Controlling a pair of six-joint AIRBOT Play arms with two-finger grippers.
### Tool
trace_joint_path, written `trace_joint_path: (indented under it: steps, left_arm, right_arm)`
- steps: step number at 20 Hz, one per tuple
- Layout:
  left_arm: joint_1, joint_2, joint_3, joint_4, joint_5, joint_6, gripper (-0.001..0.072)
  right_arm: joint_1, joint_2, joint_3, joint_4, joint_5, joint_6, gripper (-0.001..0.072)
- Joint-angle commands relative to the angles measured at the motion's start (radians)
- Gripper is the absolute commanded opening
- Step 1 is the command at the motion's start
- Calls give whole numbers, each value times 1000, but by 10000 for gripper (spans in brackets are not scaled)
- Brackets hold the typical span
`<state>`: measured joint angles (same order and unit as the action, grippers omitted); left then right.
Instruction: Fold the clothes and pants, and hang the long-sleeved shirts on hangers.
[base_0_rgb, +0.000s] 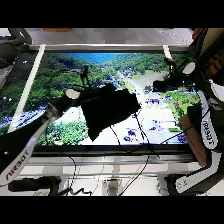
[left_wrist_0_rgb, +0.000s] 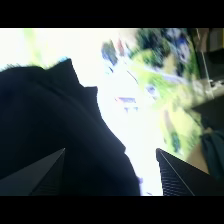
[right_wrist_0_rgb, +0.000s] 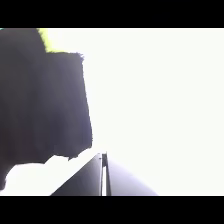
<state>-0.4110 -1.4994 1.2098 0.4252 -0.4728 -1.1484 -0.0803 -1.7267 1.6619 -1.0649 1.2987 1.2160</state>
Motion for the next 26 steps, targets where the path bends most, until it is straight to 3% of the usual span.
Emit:
trace_joint_path:
  steps: [1, 3, 4, 10, 15, 19, 22, 24, 26]
  left_arm:
    - [121, 45, 0, 93, -122, 14, 642]
    - [172, 55, 0, 100, -165, 14, 641]
    - [192, 57, 0, 98, -188, 14, 641]
    - [210, 58, 0, 99, -232, 14, 642]
    - [209, 58, 0, 99, -261, 11, 641]
    - [209, 58, 0, 99, -299, 11, 641]
    - [209, 58, 0, 99, -299, 11, 641]
    - [209, 58, 0, 99, -299, 11, 641]
    - [209, 57, 0, 99, -299, 12, 641]
  right_arm:
    - [-15, 1, -111, 328, 81, -332, 82]
    - [32, 1, -146, 307, 29, -381, 568]
    - [60, 1, -153, 285, 5, -396, 611]
    - [275, 1, -153, -16, -66, -480, 619]
    - [397, 2, -151, -117, -128, -508, 620]
    - [423, 2, -151, -249, -346, -222, 619]
    - [376, -6, -151, -309, -461, 27, 545]
    - [306, -30, -151, -296, -441, 124, 545]
    - [226, -65, -151, -240, -365, 146, 544]
